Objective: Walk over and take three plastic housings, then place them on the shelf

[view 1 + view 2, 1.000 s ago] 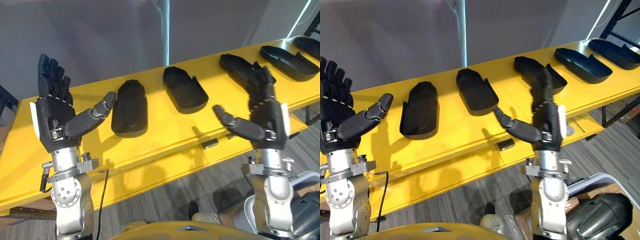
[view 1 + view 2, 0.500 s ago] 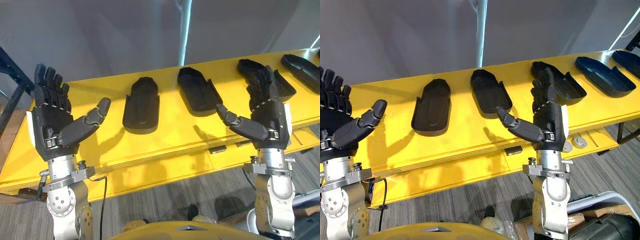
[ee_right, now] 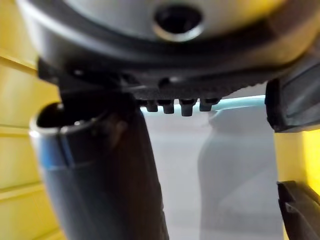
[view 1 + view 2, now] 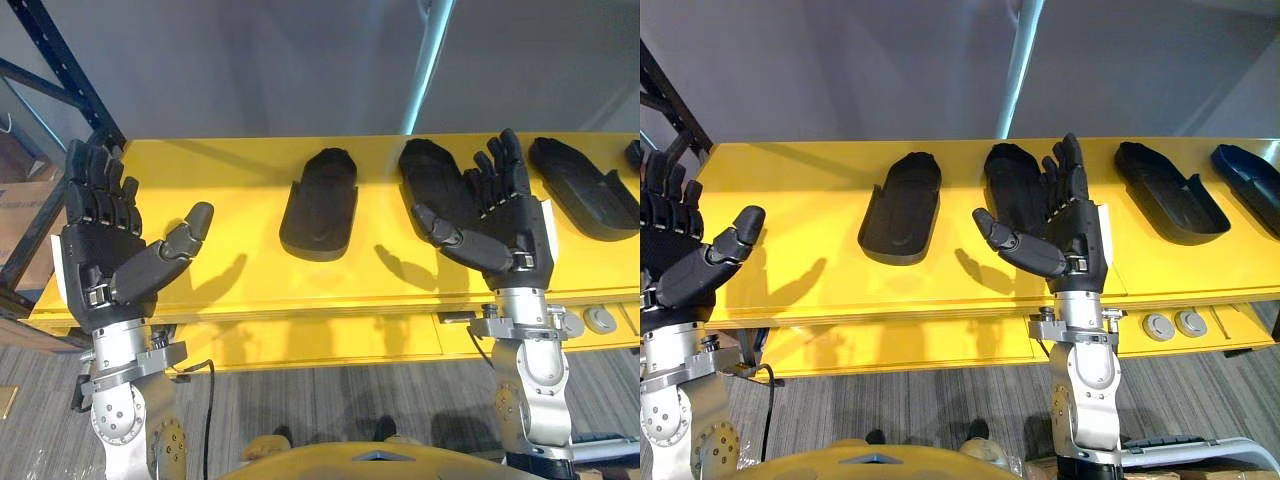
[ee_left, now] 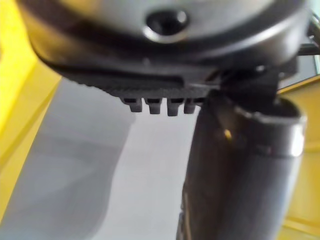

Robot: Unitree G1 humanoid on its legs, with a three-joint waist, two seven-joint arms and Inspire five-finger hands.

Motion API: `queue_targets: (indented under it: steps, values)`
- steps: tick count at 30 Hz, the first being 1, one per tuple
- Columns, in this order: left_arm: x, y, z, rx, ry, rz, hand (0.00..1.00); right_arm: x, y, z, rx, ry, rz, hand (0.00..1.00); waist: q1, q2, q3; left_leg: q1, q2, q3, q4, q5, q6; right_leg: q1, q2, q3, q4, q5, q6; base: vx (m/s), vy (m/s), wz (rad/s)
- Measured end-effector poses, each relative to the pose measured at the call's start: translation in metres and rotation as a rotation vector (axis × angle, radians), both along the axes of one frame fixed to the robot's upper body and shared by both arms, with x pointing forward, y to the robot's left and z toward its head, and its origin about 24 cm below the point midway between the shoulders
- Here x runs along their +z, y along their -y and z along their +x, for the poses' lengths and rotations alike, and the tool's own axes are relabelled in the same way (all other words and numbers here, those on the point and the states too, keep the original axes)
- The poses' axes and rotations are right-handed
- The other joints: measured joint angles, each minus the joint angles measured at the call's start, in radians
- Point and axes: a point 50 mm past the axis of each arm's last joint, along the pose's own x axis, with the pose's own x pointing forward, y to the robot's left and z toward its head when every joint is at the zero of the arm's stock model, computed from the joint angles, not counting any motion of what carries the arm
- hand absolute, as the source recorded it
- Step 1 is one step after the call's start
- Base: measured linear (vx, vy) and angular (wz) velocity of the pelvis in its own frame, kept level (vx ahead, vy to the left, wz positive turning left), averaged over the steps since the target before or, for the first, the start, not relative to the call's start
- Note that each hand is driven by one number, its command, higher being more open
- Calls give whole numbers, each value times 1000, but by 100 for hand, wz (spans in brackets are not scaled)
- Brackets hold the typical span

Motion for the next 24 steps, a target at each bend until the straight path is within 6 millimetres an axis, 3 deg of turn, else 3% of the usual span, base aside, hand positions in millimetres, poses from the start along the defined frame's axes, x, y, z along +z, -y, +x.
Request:
queue_targets:
  steps: [7, 8, 12, 15, 19, 24]
  values:
    - [3, 16, 10, -62, 30, -44, 100, 5, -15, 5, 105, 50, -6, 100, -5, -7, 11, -1, 6, 20, 19, -10, -2, -5, 4, 23, 0, 1, 1, -4, 7, -9]
    - [5, 16, 12, -77, 43, -27, 100, 9, -15, 10, 92, 73, -1, 100, -4, 15, -7, 15, 7, 4, 22, -21, -3, 30, 2, 18, 0, -1, 2, 0, 0, 0]
    - [5, 16, 12, -77, 43, -27, 100, 9, -15, 10, 92, 73, -1, 100, -8, 15, -8, 16, 7, 7, 22, -21, -3, 29, 2, 20, 0, -1, 2, 0, 0, -2]
    - [5, 18, 13, -84, 42, -32, 100, 3, -13, 6, 84, 46, 0, 100, -9, 14, -8, 21, 7, 23, 14, -15, -7, 16, 2, 51, 7, -1, 2, -6, 10, -13]
    - [1, 25, 16, -117, 22, -53, 100, -12, -5, -7, 42, -27, 7, 100, -33, 14, -8, 31, 8, 35, -27, -2, 7, -16, 4, 132, 40, -1, 2, -18, 34, -8]
    - [-13, 33, 23, -159, -68, -78, 100, -17, 4, -13, 4, -62, 1, 100, -58, 12, -2, 31, 11, 39, -66, 17, 15, -40, 6, 192, 52, 0, 4, -7, 11, 0]
